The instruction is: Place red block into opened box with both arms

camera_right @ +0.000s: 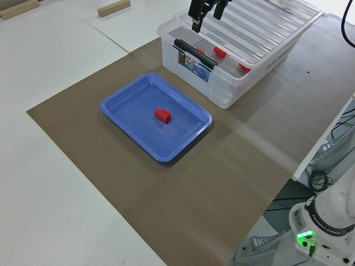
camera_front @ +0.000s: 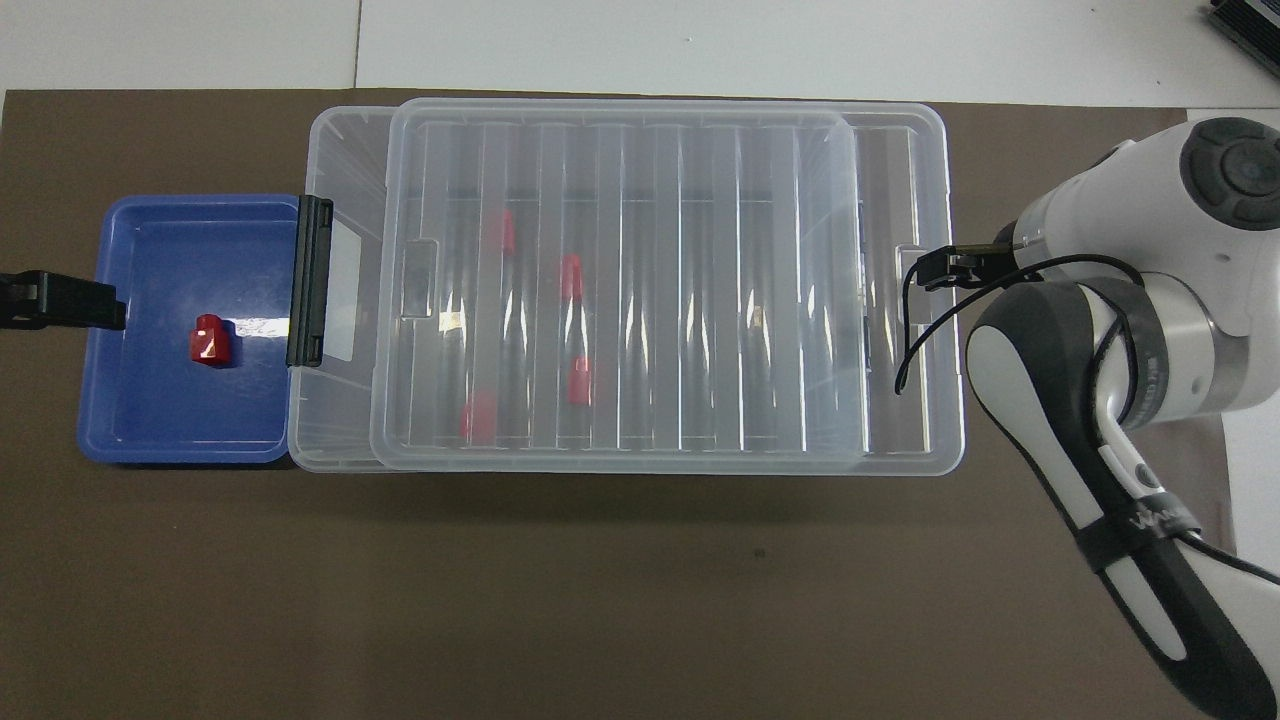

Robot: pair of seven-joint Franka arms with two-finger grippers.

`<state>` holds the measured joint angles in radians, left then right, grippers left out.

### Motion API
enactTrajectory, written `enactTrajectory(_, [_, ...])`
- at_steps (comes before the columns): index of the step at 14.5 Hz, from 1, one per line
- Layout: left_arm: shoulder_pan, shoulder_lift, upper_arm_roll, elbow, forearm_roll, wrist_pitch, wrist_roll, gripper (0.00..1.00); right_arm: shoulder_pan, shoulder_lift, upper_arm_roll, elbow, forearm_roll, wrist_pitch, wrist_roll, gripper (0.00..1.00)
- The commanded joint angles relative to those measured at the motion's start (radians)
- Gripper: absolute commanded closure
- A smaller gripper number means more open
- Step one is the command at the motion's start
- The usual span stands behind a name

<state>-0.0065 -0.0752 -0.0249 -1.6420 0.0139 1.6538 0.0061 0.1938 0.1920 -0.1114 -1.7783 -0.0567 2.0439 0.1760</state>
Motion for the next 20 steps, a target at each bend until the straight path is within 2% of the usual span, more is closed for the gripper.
enactTrajectory(1, [-0.013,0.003,0.011,0.001,0.006,0.014,-0.014,0.00,-0.028,-0.017,0.007,-0.009,-0.040,-0.030,-0.003,0.00])
enactTrajectory(16, [-0.013,0.002,0.011,-0.004,0.006,0.018,-0.015,0.00,-0.108,-0.039,0.006,-0.009,-0.112,-0.103,-0.036,0.00])
enactTrajectory(20, [0.002,-0.041,0.019,-0.110,0.008,0.122,-0.012,0.00,-0.123,-0.039,0.004,-0.009,-0.124,-0.116,-0.041,0.00])
